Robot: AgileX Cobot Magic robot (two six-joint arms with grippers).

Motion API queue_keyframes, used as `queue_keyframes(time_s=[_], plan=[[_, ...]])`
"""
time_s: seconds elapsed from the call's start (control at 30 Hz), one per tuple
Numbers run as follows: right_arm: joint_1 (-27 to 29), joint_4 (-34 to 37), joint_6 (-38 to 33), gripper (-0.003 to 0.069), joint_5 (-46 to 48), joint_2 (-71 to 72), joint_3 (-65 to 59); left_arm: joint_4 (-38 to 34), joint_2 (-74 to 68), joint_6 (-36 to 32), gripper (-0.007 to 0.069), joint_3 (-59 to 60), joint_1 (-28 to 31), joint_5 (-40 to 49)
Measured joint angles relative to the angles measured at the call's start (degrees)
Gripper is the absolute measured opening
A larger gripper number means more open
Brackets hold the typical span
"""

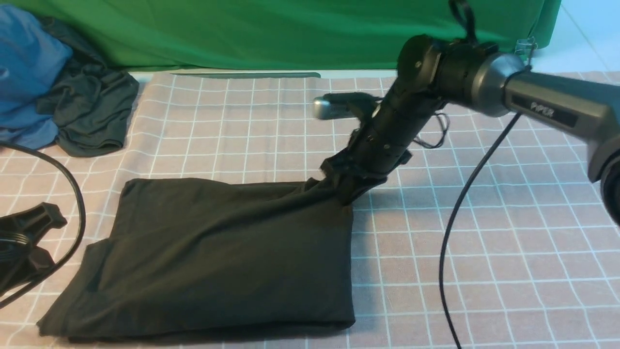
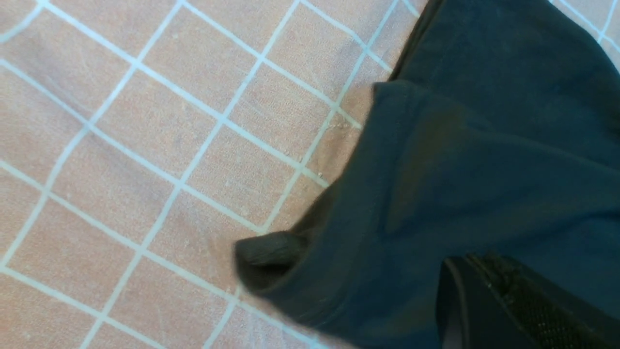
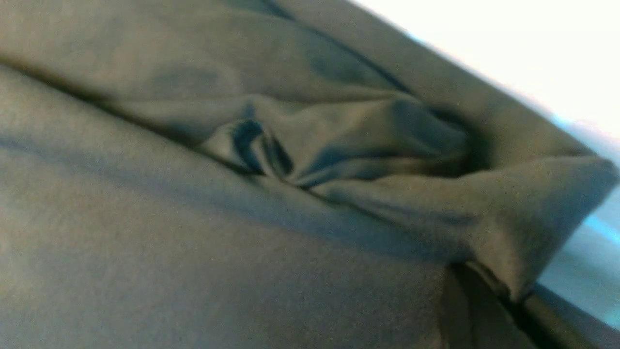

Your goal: Fold a long-sleeved shirt over a pink coffee tablecloth.

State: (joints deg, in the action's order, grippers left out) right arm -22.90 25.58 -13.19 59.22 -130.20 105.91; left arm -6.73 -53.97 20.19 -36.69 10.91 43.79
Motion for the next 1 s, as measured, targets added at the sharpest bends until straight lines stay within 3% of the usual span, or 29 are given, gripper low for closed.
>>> queue_keyframes(time_s=[0.17,0.47,0.77,0.9,0.97,1.0], plan=[[3.3,-0.8,0.2,0.0055,0.5,0.4,0.0,0.0,0.0,0.0,0.0029,0.0,0.0,0.0],[8.3,-11.0,1.4,0.0053,5.5,0.7,6.2,0.0,0.0,-0.2,0.0029,0.0,0.0,0.0],[8.9,-12.7,2.6,0.0076,6.5,0.8,7.5,-1.6,0.0,-0.2,0.0029,0.0,0.0,-0.1],[8.9,-15.9,7.0,0.0295,9.6,0.9,9.2,-2.0,0.0,-1.4,0.0029,0.0,0.0,-0.1],[8.9,-17.4,8.0,0.0386,9.9,2.2,9.7,-2.9,0.0,-2.4,0.0029,0.0,0.0,-0.1],[8.9,-17.8,8.3,0.0398,10.0,3.2,9.8,-3.3,0.0,-3.0,0.0029,0.0,0.0,-0.1]])
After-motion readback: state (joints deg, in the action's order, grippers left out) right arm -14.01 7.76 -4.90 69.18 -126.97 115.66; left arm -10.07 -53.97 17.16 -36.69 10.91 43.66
